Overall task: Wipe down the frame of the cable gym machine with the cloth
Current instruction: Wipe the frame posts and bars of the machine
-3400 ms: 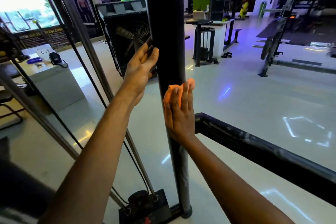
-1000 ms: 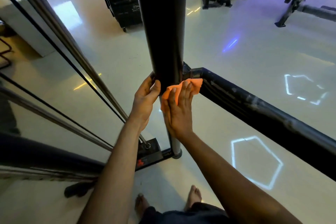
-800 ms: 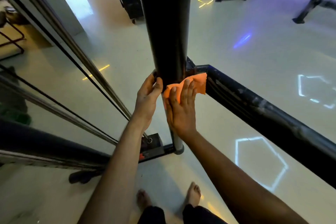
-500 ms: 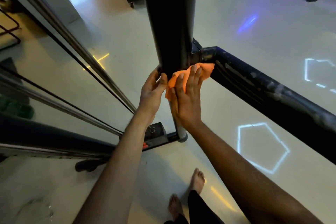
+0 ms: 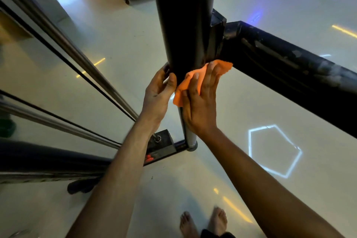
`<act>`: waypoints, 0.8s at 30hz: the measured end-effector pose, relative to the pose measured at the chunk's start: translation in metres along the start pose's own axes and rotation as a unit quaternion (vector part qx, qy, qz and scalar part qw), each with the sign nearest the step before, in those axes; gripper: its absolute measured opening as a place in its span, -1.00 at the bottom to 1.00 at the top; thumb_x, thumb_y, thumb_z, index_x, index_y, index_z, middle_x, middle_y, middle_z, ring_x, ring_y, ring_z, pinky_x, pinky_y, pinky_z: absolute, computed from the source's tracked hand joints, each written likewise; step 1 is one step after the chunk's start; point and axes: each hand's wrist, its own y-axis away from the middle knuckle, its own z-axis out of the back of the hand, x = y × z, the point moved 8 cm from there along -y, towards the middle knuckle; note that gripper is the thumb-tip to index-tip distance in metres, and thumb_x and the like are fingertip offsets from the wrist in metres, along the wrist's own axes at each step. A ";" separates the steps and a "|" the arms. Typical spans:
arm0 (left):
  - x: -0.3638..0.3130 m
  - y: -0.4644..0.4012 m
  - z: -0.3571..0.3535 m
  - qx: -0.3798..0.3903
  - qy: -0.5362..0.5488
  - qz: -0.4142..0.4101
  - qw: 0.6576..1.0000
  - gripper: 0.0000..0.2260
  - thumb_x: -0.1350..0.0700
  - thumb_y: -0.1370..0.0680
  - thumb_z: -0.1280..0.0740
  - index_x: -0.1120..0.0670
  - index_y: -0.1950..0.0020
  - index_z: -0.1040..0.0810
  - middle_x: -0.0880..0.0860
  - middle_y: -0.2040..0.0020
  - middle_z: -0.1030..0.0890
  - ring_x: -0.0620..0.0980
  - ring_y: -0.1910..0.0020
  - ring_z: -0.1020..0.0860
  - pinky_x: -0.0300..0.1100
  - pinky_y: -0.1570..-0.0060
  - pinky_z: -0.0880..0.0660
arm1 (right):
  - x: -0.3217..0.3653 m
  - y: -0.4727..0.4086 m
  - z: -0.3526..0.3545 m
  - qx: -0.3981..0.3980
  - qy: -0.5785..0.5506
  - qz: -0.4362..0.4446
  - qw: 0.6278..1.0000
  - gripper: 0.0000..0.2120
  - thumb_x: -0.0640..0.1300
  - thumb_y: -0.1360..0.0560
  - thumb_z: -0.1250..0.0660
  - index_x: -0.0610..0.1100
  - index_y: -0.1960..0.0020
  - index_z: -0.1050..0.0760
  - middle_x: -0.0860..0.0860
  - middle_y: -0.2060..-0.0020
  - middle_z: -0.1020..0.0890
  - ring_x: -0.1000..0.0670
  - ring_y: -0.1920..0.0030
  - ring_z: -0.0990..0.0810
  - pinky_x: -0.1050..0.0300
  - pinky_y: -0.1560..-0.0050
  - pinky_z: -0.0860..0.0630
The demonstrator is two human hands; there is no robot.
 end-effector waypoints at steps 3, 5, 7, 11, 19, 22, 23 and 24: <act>0.012 -0.001 -0.001 -0.009 -0.007 -0.017 1.000 -0.56 -0.13 -0.75 -0.24 -0.12 -0.64 -0.39 -0.15 -0.49 -0.57 -0.10 -0.47 -0.55 0.07 -0.45 -0.54 | -0.012 0.025 -0.019 0.013 0.017 0.007 1.000 0.10 -0.05 -0.67 -0.48 0.14 -0.73 0.38 -0.04 -0.72 0.39 -0.31 -0.73 0.28 -0.57 -0.60 -0.14; 0.022 -0.004 0.000 -0.002 -0.011 -0.028 1.000 -0.56 -0.13 -0.75 -0.25 -0.11 -0.64 -0.40 -0.16 -0.49 -0.57 -0.12 -0.48 -0.53 0.05 -0.47 -0.52 | -0.030 0.056 -0.036 0.041 0.025 0.016 0.999 0.08 -0.07 -0.67 -0.48 0.15 -0.74 0.36 -0.06 -0.73 0.37 -0.31 -0.74 0.23 -0.58 -0.54 -0.27; 0.038 -0.007 0.001 0.010 -0.026 -0.040 0.999 -0.57 -0.12 -0.76 -0.24 -0.08 -0.63 -0.42 -0.16 -0.48 -0.58 -0.14 -0.47 -0.54 0.03 -0.49 -0.51 | -0.041 0.077 -0.047 0.052 0.030 0.035 0.998 0.07 -0.09 -0.68 -0.46 0.15 -0.74 0.37 -0.09 -0.72 0.38 -0.32 -0.74 0.22 -0.58 -0.53 -0.28; 0.072 -0.008 -0.009 0.034 -0.025 -0.030 0.999 -0.58 -0.14 -0.77 -0.18 -0.06 -0.61 -0.44 -0.14 -0.44 -0.61 -0.12 -0.43 -0.58 -0.08 -0.39 -0.58 | -0.040 0.076 -0.054 0.015 -0.003 0.058 0.998 0.02 -0.07 -0.72 -0.38 0.17 -0.72 0.42 -0.06 -0.70 0.44 -0.42 -0.72 0.21 -0.53 -0.63 -0.08; 0.114 -0.015 -0.015 -0.037 -0.015 -0.184 0.982 -0.57 -0.11 -0.75 -0.24 -0.05 -0.62 -0.40 -0.12 -0.43 -0.61 -0.13 -0.38 -0.60 -0.14 -0.27 -0.63 | -0.080 0.109 -0.096 -0.065 -0.030 0.113 0.991 -0.07 -0.09 -0.74 -0.33 0.11 -0.75 0.34 -0.23 -0.73 0.25 -0.37 -0.73 0.19 -0.37 -0.71 -0.07; 0.129 -0.015 -0.015 -0.024 -0.020 -0.216 0.976 -0.56 -0.07 -0.75 -0.29 -0.06 -0.64 -0.39 -0.08 -0.46 -0.59 -0.13 -0.42 -0.58 -0.08 -0.35 -0.60 | -0.103 0.146 -0.119 -0.046 -0.035 0.110 0.992 -0.16 -0.02 -0.77 -0.28 0.05 -0.77 0.26 -0.26 -0.74 0.20 -0.34 -0.74 0.23 -0.45 -0.64 -0.18; 0.129 -0.015 -0.016 -0.017 -0.016 -0.218 0.976 -0.57 -0.07 -0.75 -0.29 -0.08 -0.63 -0.41 -0.09 -0.46 -0.60 -0.14 -0.41 -0.58 -0.11 -0.34 -0.60 | -0.100 0.141 -0.117 -0.062 -0.041 0.103 0.992 -0.18 -0.03 -0.76 -0.30 0.01 -0.77 0.21 -0.23 -0.75 0.21 -0.32 -0.74 0.24 -0.46 -0.64 -0.17; 0.132 -0.014 -0.017 -0.006 -0.007 -0.219 0.976 -0.59 -0.07 -0.75 -0.28 -0.10 -0.61 -0.42 -0.09 -0.44 -0.62 -0.13 -0.40 -0.59 -0.13 -0.33 -0.60 | -0.093 0.134 -0.111 -0.085 -0.044 0.101 0.990 -0.21 -0.05 -0.76 -0.32 -0.04 -0.77 0.14 -0.22 -0.75 0.21 -0.31 -0.74 0.24 -0.46 -0.65 -0.14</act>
